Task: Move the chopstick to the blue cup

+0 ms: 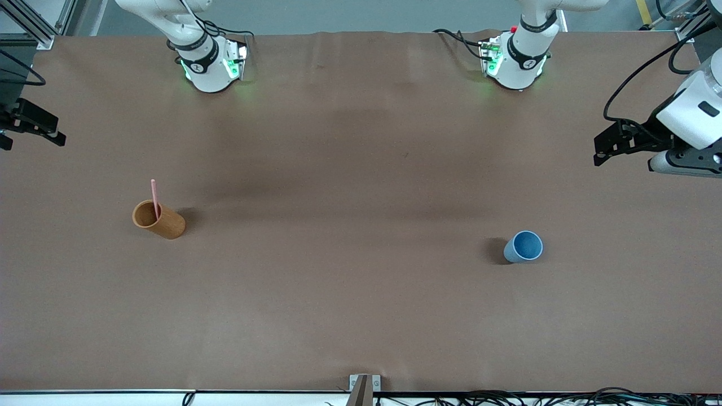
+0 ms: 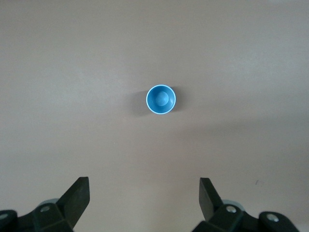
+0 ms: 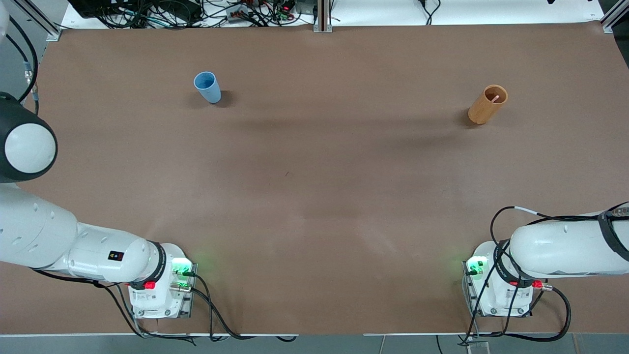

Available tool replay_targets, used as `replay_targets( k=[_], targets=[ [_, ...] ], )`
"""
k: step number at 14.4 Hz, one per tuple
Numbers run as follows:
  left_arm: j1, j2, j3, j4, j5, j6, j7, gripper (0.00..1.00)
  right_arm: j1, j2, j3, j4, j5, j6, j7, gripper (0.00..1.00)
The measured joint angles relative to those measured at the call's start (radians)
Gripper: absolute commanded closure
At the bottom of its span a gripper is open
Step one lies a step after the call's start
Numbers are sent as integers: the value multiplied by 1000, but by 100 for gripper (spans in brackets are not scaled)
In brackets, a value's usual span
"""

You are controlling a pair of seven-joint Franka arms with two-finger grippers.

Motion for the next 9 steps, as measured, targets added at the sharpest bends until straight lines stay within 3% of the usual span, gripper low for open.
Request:
replay_targets(
  k=[9],
  targets=[
    [0,22,0,-12,-15,2,7,0,0,4,0,-1,0,-1,0,0]
  ],
)
